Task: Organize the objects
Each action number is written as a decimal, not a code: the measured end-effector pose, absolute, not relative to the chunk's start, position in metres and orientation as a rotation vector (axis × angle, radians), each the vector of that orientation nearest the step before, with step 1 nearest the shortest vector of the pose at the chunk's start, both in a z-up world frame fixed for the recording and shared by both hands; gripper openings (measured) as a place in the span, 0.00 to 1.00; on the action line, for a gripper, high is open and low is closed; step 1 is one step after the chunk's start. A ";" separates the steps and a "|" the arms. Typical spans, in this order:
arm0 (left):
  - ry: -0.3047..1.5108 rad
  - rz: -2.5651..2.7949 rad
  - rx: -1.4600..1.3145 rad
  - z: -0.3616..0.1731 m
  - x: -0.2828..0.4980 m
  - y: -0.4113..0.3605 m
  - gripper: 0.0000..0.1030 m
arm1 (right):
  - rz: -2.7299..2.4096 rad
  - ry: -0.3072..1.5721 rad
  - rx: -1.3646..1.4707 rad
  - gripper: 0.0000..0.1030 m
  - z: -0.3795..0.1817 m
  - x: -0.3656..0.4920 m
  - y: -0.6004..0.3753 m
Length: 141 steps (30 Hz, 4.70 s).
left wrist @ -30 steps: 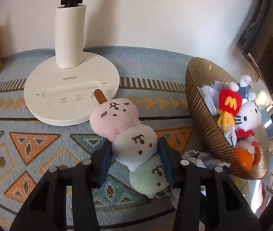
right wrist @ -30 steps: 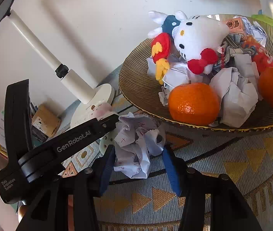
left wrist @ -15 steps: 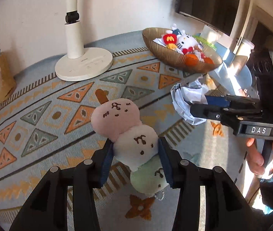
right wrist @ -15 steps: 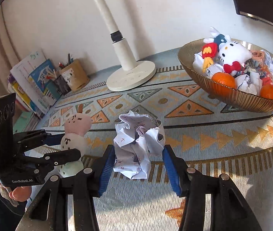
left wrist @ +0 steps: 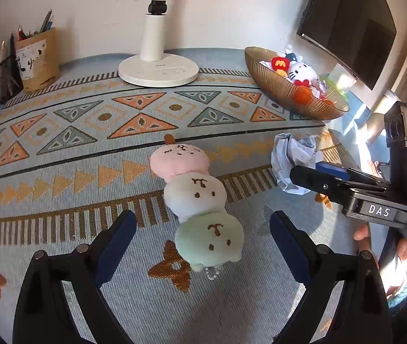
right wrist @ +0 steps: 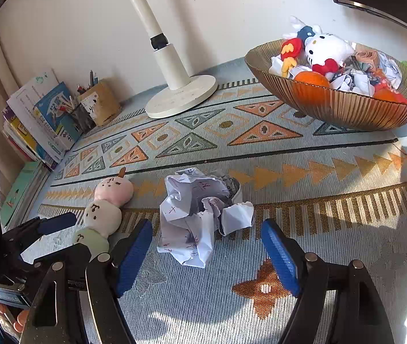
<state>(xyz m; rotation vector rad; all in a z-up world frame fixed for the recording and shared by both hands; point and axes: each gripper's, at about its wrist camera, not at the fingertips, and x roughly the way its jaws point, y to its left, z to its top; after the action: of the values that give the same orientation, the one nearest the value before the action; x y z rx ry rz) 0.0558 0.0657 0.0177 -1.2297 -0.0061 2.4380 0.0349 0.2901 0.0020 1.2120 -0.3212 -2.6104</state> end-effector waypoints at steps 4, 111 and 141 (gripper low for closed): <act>0.040 2.522 -1.237 0.010 0.053 0.084 0.85 | -2.663 -0.233 1.209 0.75 0.003 0.037 0.281; 0.014 2.890 -1.253 0.004 0.042 0.004 0.96 | -2.808 -0.089 1.264 0.76 0.006 0.029 0.216; 0.065 2.841 -1.438 -0.010 0.036 0.011 0.99 | -2.771 -0.102 1.372 0.91 -0.002 0.026 0.216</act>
<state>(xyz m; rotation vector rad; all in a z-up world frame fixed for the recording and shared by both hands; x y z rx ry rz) 0.0360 0.0109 -0.0103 -1.4379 0.0648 2.8411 0.0255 0.2158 -0.0024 1.3721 -0.1019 -2.7710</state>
